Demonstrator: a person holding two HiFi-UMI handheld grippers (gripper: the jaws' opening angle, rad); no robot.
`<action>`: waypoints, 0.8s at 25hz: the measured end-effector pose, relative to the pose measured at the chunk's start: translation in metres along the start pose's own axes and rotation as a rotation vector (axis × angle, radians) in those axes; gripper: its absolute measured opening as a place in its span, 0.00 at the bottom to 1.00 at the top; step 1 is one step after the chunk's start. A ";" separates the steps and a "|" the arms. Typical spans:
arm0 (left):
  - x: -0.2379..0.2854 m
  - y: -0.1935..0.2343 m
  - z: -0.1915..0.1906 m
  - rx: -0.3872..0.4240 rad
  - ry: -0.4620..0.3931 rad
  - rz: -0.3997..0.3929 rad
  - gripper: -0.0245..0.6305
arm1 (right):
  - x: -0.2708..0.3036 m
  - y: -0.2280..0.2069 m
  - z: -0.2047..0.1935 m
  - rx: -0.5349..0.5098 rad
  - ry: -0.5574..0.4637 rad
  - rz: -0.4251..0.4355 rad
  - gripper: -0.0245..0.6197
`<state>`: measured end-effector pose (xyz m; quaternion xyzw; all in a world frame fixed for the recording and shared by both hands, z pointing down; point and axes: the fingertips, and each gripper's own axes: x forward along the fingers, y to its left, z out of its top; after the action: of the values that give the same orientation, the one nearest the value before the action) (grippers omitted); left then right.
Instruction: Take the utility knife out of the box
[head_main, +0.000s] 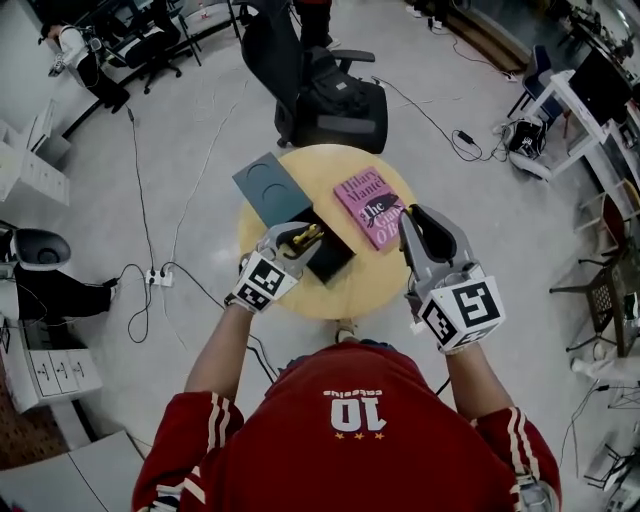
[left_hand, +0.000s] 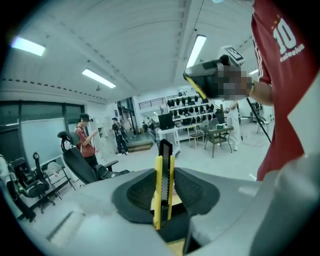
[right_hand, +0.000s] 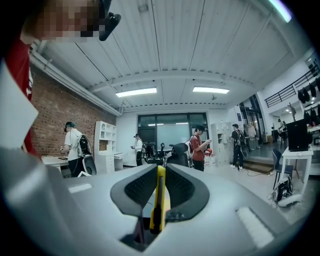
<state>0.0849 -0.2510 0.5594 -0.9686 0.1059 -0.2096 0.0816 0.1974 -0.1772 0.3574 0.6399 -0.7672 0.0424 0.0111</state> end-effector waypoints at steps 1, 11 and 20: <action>-0.007 0.001 0.010 -0.001 -0.022 0.021 0.23 | 0.000 0.002 0.003 0.000 -0.007 0.004 0.10; -0.081 0.003 0.080 -0.079 -0.180 0.174 0.23 | -0.013 0.037 0.017 0.004 -0.056 0.040 0.10; -0.163 -0.006 0.125 -0.132 -0.339 0.297 0.23 | -0.024 0.077 0.020 -0.002 -0.066 0.072 0.10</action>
<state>-0.0060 -0.1921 0.3855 -0.9670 0.2456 -0.0221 0.0647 0.1268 -0.1415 0.3320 0.6128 -0.7898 0.0208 -0.0148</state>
